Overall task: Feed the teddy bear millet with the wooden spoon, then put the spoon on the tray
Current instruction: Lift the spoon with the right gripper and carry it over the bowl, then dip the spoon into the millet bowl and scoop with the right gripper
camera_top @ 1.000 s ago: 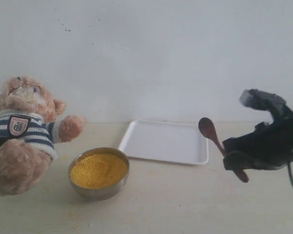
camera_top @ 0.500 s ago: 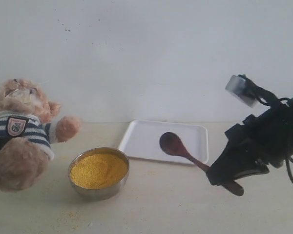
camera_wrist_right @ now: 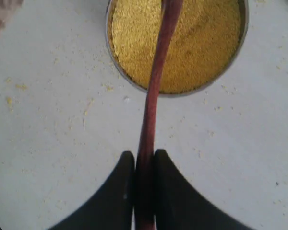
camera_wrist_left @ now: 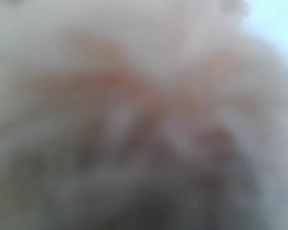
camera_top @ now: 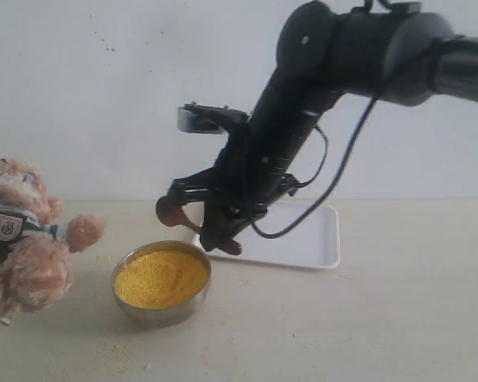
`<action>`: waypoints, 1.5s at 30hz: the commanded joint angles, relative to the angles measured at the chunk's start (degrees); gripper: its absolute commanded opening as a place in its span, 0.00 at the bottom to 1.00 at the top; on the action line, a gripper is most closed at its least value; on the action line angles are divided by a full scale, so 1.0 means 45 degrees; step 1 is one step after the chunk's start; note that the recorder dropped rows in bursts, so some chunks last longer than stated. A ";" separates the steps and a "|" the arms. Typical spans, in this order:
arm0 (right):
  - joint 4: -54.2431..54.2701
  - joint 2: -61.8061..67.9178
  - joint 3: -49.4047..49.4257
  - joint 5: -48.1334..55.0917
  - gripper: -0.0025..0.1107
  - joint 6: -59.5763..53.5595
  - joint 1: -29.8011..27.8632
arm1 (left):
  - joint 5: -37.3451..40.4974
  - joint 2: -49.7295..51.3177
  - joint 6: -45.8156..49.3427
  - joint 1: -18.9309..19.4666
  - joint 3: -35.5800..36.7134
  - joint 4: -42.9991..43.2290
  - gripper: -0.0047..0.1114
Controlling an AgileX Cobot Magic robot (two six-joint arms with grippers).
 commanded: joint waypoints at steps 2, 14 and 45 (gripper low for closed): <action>-0.0108 0.1873 -0.1083 0.0053 0.02 0.0820 0.0146 | -0.0120 -0.0098 0.0078 -0.0031 0.0013 -0.0270 0.08; -0.1483 0.2458 -0.1083 0.0053 0.02 0.0695 0.1305 | 0.0025 -0.0098 0.0078 -0.0031 0.0013 -0.0270 0.08; 0.1621 0.2839 -0.1083 0.0053 0.02 0.0625 0.0560 | 0.0108 -0.0098 0.0032 -0.0031 0.0379 -0.0270 0.08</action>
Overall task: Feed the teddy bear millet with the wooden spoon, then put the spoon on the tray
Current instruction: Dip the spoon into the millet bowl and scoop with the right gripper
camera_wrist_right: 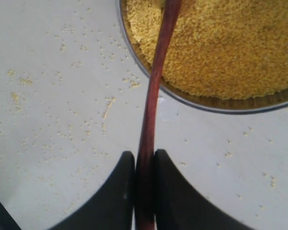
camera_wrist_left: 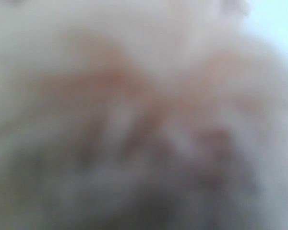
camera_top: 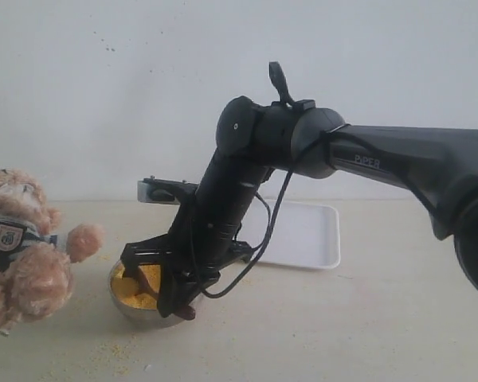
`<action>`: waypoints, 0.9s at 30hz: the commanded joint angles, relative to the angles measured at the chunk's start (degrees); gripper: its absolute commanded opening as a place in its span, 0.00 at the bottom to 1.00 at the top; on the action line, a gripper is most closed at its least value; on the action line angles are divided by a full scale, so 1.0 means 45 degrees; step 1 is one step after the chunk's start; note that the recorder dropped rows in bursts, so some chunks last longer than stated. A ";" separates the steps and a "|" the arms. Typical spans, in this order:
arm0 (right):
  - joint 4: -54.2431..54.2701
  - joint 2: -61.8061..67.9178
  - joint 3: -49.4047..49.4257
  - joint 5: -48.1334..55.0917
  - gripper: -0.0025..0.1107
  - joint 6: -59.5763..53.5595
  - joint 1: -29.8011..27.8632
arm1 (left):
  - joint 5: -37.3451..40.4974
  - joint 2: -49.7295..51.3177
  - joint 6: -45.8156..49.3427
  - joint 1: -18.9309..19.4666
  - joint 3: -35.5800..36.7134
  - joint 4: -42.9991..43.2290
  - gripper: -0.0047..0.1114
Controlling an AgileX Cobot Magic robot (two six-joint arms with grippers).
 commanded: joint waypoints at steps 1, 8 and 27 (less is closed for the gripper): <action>0.0427 -0.0027 -0.0071 0.0026 0.02 0.0042 -0.0404 | 0.0352 -0.0098 0.0032 -0.0031 0.0044 -0.0248 0.08; 0.2203 0.0242 -0.0071 0.0026 0.02 -0.0368 -0.0994 | 0.0352 -0.0098 0.0032 -0.0031 0.0044 -0.0248 0.08; 0.2553 0.0601 -0.0071 -0.0001 0.02 -0.0229 -0.1001 | 0.0352 -0.0098 0.0032 -0.0031 0.0040 -0.0248 0.08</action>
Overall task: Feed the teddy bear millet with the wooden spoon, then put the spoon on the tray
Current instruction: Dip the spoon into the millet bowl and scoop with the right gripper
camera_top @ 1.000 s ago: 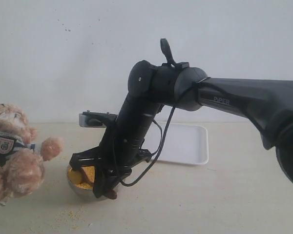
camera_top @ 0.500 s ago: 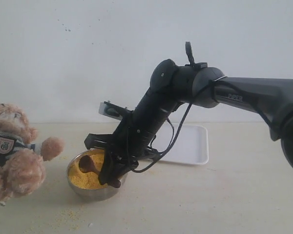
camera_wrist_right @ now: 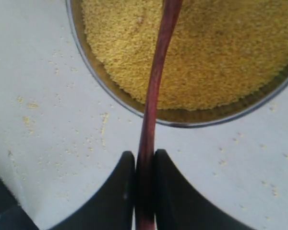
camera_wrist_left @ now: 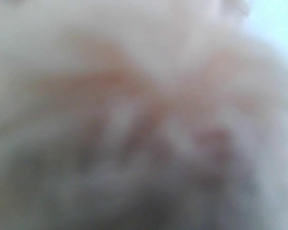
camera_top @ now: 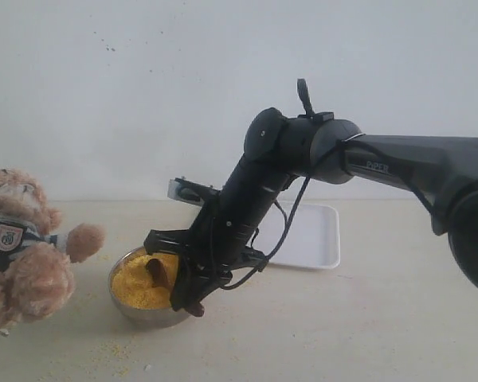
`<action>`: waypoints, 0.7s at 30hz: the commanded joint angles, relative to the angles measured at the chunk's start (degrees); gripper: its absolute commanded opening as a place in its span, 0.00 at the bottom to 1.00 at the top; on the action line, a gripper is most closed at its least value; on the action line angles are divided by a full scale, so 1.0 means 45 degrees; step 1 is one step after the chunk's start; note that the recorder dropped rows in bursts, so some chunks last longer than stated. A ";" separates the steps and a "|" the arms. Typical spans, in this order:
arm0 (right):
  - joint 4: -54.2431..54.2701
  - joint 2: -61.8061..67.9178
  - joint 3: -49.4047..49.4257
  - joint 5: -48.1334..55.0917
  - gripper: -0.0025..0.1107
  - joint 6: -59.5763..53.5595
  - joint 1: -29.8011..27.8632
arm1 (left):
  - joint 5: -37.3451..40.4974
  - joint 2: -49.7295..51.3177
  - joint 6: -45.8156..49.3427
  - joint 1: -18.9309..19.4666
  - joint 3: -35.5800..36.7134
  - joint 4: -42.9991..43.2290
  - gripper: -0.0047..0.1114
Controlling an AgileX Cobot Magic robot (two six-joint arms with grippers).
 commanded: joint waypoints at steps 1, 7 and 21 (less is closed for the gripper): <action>0.1385 -0.0046 -0.0071 0.0000 0.02 -0.0579 -0.0051 | 0.0352 -0.0098 0.0032 -0.0031 0.0040 -0.0248 0.08; 0.1748 -0.0046 -0.0071 -0.0236 0.02 -0.0600 -0.0051 | 0.0352 -0.0098 0.0032 -0.0031 0.0040 -0.0248 0.08; 0.2028 -0.0046 -0.0071 0.0095 0.02 -0.0723 -0.0481 | 0.0352 -0.0098 0.0032 -0.0031 0.0040 -0.0248 0.08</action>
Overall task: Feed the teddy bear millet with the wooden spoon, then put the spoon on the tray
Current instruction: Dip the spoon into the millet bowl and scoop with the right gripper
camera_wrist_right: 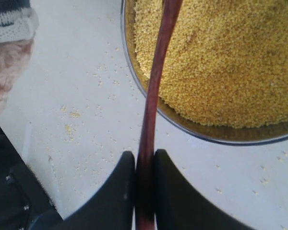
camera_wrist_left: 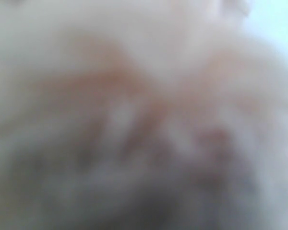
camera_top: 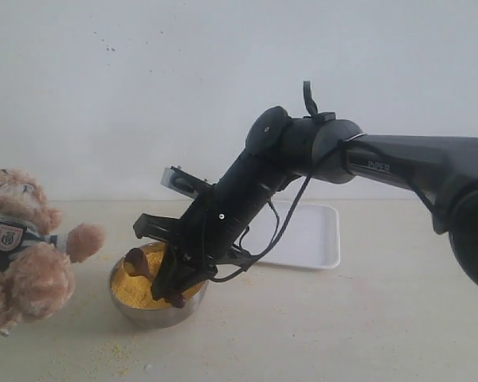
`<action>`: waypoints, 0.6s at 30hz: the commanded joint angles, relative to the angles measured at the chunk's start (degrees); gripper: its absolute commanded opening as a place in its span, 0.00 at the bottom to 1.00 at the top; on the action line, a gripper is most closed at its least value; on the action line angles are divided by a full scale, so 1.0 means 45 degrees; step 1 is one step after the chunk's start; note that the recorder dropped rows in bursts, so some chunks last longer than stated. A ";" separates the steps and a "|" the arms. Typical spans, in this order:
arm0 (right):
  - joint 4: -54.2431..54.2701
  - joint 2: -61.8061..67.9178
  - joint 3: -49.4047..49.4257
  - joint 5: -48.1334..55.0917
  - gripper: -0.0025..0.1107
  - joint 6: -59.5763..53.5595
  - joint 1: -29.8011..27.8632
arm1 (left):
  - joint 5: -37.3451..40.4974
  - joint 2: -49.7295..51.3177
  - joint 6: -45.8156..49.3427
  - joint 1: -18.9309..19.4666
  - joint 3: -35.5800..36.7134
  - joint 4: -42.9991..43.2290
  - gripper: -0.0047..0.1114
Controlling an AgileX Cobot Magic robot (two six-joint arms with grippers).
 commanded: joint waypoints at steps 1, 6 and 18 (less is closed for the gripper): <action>0.0479 -0.0053 -0.0071 0.0359 0.02 -0.0346 -0.0443 | 0.0352 -0.0098 0.0032 -0.0031 0.0040 -0.0248 0.08; 0.1180 -0.0053 -0.0071 0.0359 0.02 -0.1042 -0.0845 | 0.0352 -0.0098 0.0032 -0.0031 0.0040 -0.0248 0.08; 0.2466 -0.0053 -0.0071 0.0359 0.02 -0.1712 -0.1677 | 0.0352 -0.0098 -0.0366 -0.0031 0.0074 0.0997 0.08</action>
